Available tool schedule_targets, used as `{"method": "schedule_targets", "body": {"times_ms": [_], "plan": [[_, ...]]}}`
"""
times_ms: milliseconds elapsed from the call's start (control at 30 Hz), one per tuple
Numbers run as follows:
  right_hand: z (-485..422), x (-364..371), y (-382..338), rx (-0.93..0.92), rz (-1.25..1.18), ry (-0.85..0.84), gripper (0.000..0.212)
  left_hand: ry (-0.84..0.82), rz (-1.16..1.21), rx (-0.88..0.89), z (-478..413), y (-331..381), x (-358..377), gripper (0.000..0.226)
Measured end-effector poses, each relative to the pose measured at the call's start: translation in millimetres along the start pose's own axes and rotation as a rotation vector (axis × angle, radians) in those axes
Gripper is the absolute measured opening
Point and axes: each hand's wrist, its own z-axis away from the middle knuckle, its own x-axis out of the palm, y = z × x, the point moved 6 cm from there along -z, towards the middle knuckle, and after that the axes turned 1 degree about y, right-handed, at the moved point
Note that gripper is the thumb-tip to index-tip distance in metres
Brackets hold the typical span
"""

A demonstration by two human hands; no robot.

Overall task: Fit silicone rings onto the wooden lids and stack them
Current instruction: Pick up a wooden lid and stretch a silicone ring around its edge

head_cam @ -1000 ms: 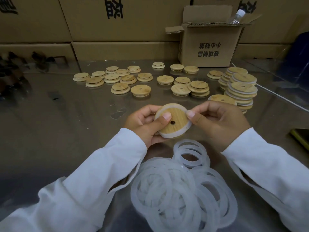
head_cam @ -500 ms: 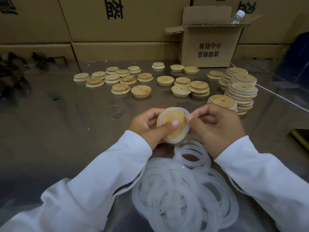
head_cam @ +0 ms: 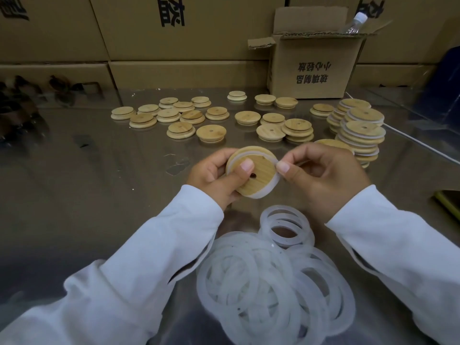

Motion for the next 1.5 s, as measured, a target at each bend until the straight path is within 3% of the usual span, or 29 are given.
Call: {"method": "schedule_targets", "body": {"times_ms": [133,333,633,733,1133,1500], "plan": [[0.1,-1.2,-3.1,-0.008,-0.03,0.003,0.015,-0.007,0.06,-0.029,1.8,-0.4,3.1,0.03],[8.9,6.4,3.0,0.033,-0.074,0.035,0.011,0.034,-0.092,0.025,4.5,4.6,-3.7,0.031],[11.5,9.7,8.0,0.057,-0.039,0.128,0.011,0.16,-0.098,0.017,5.6,-0.2,-3.6,0.005],[11.8,13.5,12.5,0.095,-0.003,0.099,0.011,0.199,-0.083,-0.01,4.0,-2.7,-5.2,0.006],[10.5,6.3,10.0,0.033,0.144,0.154,0.014,0.126,-0.082,-0.061,5.3,-6.4,-0.5,0.009],[5.8,2.7,18.1,0.157,-0.01,0.09,0.017,0.077,-0.099,-0.038,5.5,-7.2,0.0,0.009]]}}
